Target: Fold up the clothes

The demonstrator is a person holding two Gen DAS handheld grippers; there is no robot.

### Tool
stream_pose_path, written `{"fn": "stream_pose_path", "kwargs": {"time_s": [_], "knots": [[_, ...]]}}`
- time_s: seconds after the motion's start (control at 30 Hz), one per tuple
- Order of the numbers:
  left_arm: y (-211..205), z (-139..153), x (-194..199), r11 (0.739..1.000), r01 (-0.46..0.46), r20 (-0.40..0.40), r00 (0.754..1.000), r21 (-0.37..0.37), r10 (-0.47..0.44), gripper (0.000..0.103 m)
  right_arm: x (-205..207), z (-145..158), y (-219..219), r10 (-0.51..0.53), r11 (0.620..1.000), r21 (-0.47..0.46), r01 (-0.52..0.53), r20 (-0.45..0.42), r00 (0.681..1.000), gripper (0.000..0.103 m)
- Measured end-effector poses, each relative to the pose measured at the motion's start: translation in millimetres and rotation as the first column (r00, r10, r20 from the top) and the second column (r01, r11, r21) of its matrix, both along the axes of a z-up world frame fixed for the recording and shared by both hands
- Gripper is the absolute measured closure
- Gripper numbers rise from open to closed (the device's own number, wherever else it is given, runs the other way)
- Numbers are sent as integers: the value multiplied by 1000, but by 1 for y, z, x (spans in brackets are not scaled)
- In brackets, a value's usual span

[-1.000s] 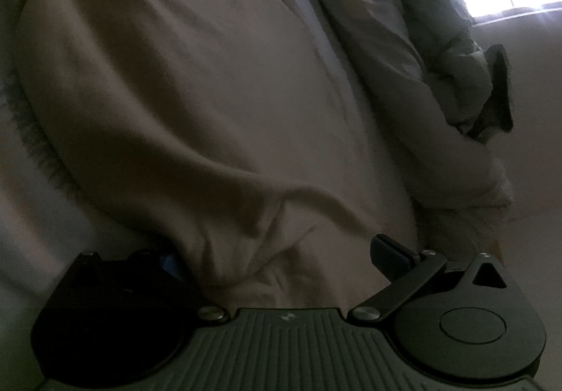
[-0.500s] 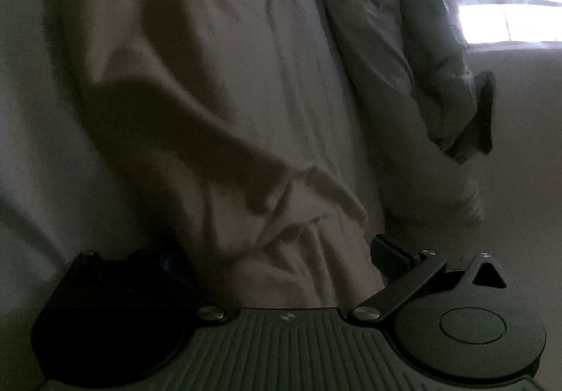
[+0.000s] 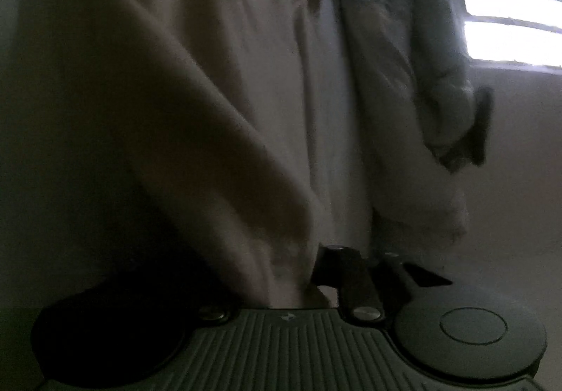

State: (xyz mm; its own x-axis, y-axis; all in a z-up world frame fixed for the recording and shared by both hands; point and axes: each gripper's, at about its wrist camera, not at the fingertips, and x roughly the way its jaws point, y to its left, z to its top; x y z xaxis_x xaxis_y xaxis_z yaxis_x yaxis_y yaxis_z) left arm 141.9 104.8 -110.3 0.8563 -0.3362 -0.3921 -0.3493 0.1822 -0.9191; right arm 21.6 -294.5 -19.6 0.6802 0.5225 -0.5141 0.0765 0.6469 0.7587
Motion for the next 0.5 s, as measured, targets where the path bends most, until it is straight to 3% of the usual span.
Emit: {"fn": "stream_pose_path", "kwargs": {"time_s": [0.23, 0.5], "knots": [[-2, 7, -43, 998, 37, -16, 999, 58, -36, 89, -41, -11, 1, 7, 998, -61, -12, -81, 997, 94], [-5, 11, -109, 991, 87, -40, 996, 103, -84, 89, -112, 0, 15, 96, 980, -159, -122, -163, 982, 94]]}}
